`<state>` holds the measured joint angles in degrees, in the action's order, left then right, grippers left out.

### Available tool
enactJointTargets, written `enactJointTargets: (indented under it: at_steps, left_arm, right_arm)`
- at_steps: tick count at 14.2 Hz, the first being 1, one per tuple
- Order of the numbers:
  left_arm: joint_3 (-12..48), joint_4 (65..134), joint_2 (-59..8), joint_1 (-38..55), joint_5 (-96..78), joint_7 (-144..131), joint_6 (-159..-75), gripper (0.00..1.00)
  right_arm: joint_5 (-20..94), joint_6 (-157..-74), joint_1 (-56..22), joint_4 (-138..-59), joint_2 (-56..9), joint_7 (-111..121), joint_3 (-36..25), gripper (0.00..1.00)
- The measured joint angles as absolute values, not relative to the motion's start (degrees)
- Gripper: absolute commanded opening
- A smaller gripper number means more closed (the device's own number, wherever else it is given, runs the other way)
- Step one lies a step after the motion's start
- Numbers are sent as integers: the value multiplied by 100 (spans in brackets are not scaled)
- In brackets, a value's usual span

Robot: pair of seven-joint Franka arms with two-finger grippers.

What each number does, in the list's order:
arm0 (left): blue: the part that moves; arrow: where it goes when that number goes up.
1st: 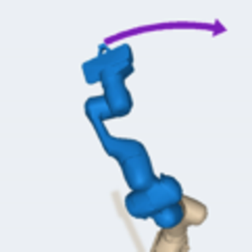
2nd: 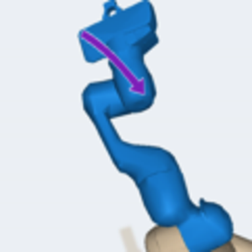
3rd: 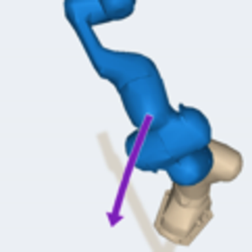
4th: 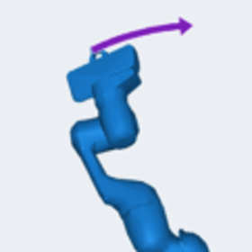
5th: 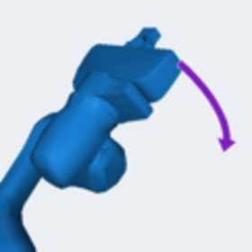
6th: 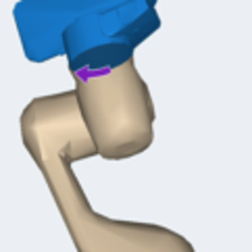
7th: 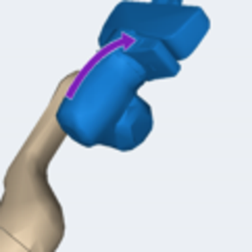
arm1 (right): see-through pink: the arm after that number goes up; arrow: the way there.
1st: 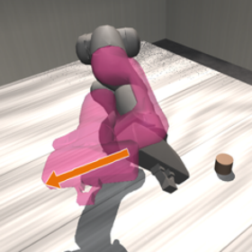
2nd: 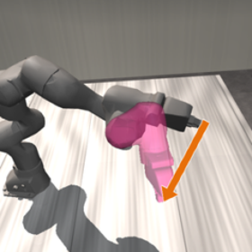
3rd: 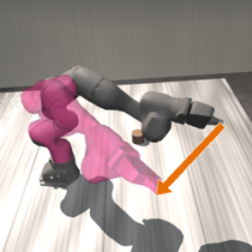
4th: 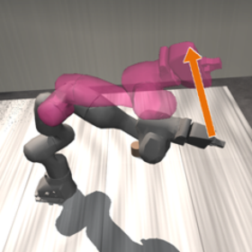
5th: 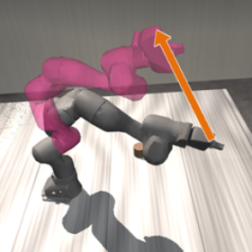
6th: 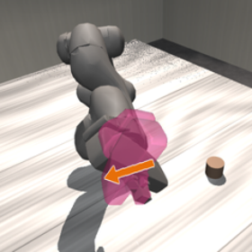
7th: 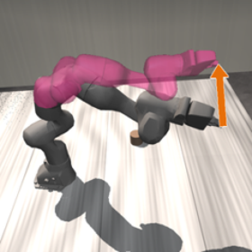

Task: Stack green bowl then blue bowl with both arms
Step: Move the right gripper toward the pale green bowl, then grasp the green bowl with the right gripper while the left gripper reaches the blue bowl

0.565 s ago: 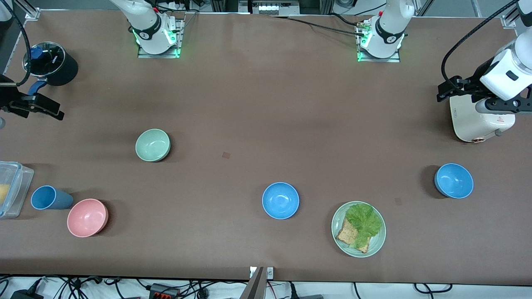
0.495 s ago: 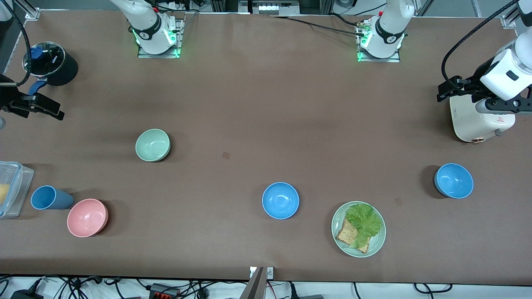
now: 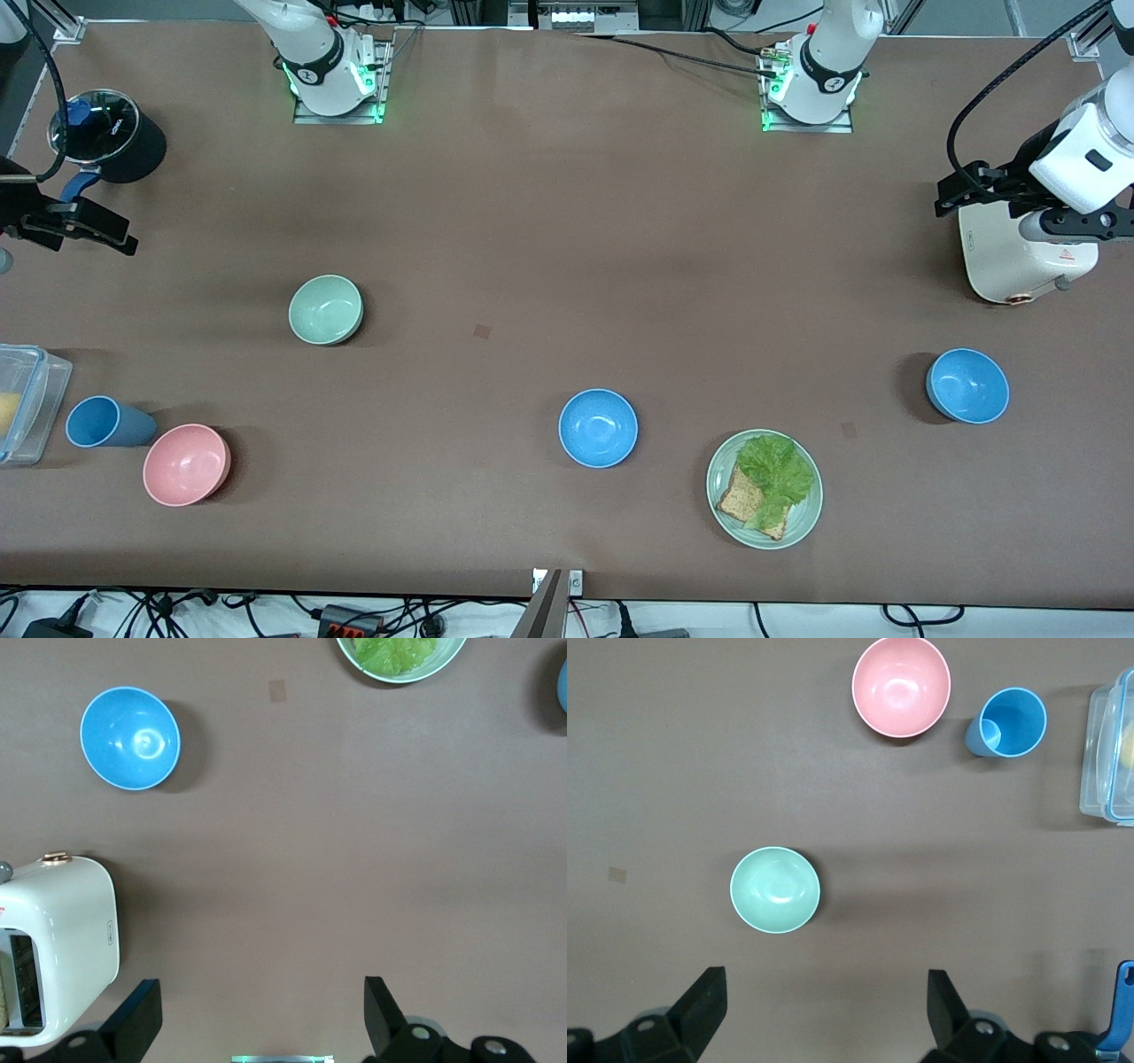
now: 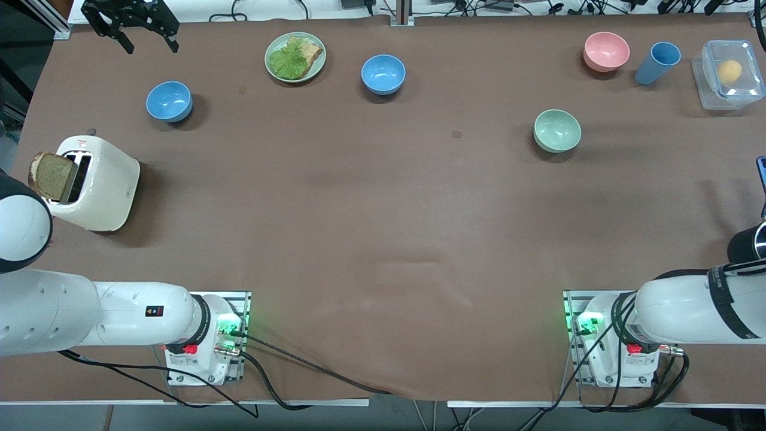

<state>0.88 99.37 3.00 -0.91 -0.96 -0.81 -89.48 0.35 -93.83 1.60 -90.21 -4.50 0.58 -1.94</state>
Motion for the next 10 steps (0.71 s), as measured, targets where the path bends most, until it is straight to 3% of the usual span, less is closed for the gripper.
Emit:
enactJointTargets:
  at_steps: [4, 10]
  left_arm:
    - [81, 9929, 241, -148, -96, 9, -8877, 100]
    - [67, 9925, -160, -483, -96, 693, -8661, 100]
  right_arm:
    - [-23, -9399, 97, -9192, -755, 75, -150, 100]
    - [-36, -9972, -11, -9526, -2037, 75, -150, 100]
